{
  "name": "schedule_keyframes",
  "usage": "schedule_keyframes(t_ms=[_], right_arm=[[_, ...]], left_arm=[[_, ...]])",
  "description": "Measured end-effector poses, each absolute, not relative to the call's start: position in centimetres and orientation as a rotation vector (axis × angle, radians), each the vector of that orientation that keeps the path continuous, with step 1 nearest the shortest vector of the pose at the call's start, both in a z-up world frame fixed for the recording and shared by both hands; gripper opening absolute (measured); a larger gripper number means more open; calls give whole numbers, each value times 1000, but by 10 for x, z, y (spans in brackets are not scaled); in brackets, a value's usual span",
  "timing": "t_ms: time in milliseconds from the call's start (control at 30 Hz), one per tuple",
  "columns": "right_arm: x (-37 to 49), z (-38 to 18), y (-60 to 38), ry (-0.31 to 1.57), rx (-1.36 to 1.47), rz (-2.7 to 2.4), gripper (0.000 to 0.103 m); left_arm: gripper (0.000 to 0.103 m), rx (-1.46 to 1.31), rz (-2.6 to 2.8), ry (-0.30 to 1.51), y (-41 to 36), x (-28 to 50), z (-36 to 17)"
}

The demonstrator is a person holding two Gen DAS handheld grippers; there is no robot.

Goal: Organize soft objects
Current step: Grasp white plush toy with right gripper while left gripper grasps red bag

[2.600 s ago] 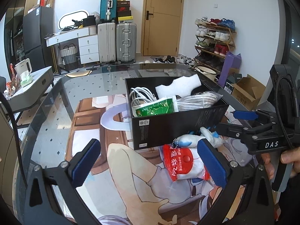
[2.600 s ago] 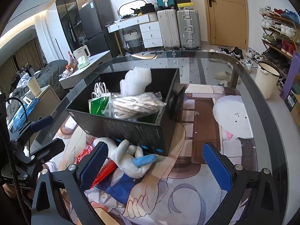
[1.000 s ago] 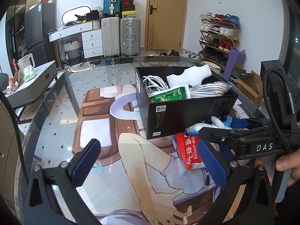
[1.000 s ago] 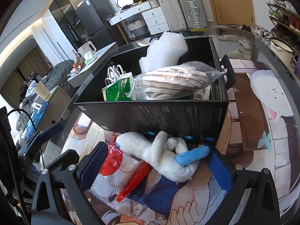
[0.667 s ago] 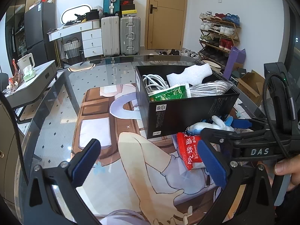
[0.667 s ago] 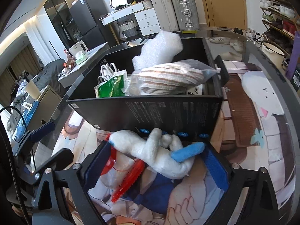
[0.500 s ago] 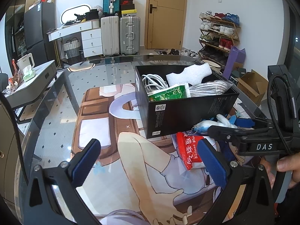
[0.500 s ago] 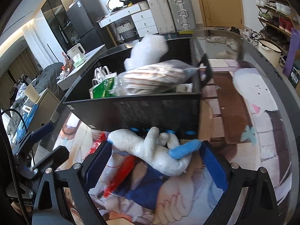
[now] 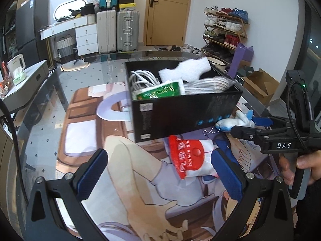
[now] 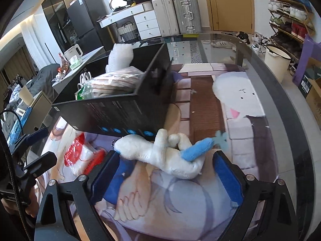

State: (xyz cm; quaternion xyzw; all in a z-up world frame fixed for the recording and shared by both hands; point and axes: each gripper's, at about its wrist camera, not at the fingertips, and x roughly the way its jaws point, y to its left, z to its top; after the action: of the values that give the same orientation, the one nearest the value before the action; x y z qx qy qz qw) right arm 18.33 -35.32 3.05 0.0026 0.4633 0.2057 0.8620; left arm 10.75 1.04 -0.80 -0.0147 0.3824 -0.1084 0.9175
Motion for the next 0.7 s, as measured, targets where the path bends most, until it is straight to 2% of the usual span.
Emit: schedule_keyframes(t_ms=[700], right_arm=[[176, 27, -332, 965, -97, 461, 95]], left_arm=[[103, 108, -282, 911, -37, 125, -26]])
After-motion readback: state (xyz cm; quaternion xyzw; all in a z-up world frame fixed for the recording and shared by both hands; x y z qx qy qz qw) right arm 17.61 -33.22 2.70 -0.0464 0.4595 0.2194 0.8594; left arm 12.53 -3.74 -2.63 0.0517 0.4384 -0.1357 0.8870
